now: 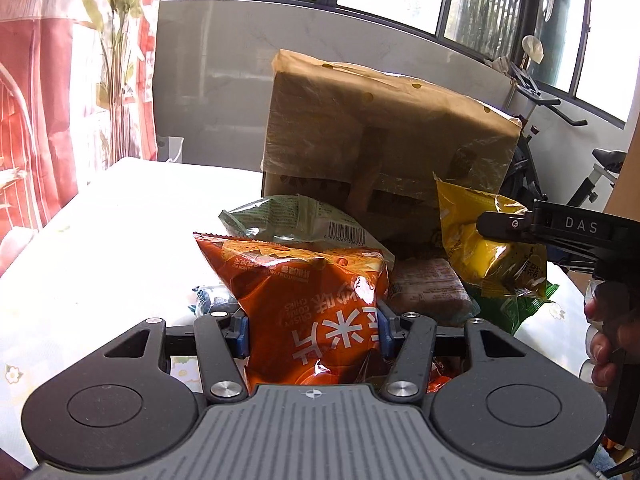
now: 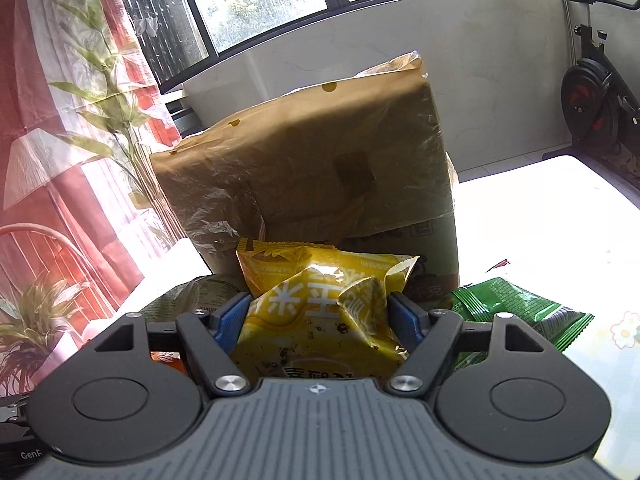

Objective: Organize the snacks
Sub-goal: 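Grasp the orange chip bag with left tool while right tool grasps yellow chip bag, then lift both held chip bags and carry them over the lined box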

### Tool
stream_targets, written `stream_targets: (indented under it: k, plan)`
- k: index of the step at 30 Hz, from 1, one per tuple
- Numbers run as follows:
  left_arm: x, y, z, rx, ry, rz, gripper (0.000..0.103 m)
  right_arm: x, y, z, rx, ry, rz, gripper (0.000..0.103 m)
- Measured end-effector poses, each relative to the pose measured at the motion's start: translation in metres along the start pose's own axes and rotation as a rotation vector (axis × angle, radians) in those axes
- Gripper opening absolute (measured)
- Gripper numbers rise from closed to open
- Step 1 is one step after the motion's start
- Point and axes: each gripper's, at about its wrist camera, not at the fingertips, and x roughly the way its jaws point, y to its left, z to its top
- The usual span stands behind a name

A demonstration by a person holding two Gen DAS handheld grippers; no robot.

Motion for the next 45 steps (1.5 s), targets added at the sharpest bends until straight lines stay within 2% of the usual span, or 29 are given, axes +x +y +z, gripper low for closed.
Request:
stream_targets:
  k: [6, 11, 14, 21, 24, 28, 35, 39, 45]
  plan:
    - [-0.016, 0.005, 0.008, -0.007, -0.034, 0.017, 0.058, -0.017, -0.002, 0.000, -0.010, -0.044, -0.007, 0.075]
    - [-0.029, 0.013, 0.031, -0.001, -0.090, 0.025, 0.058, -0.031, -0.003, 0.012, -0.011, -0.099, 0.002, 0.075]
    - [-0.032, 0.016, 0.055, 0.004, -0.125, 0.014, 0.058, -0.040, -0.002, 0.024, -0.013, -0.133, 0.020, 0.075]
    - [-0.036, 0.000, 0.118, 0.116, -0.228, -0.010, 0.058, -0.053, 0.004, 0.071, -0.064, -0.223, 0.054, 0.075]
    - [-0.033, -0.008, 0.144, 0.137, -0.246, -0.029, 0.058, -0.049, 0.005, 0.094, -0.083, -0.245, 0.060, 0.075]
    - [-0.017, -0.024, 0.180, 0.182, -0.254, -0.026, 0.058, -0.034, 0.008, 0.125, -0.128, -0.265, 0.042, 0.075]
    - [0.027, -0.035, 0.228, 0.206, -0.219, -0.024, 0.058, 0.008, 0.014, 0.164, -0.156, -0.244, 0.046, 0.075]
    - [0.060, -0.047, 0.247, 0.232, -0.197, -0.009, 0.058, 0.032, 0.012, 0.177, -0.159, -0.226, 0.051, 0.075]
    - [0.101, -0.058, 0.256, 0.239, -0.152, 0.004, 0.059, 0.064, 0.001, 0.188, -0.144, -0.183, 0.058, 0.076]
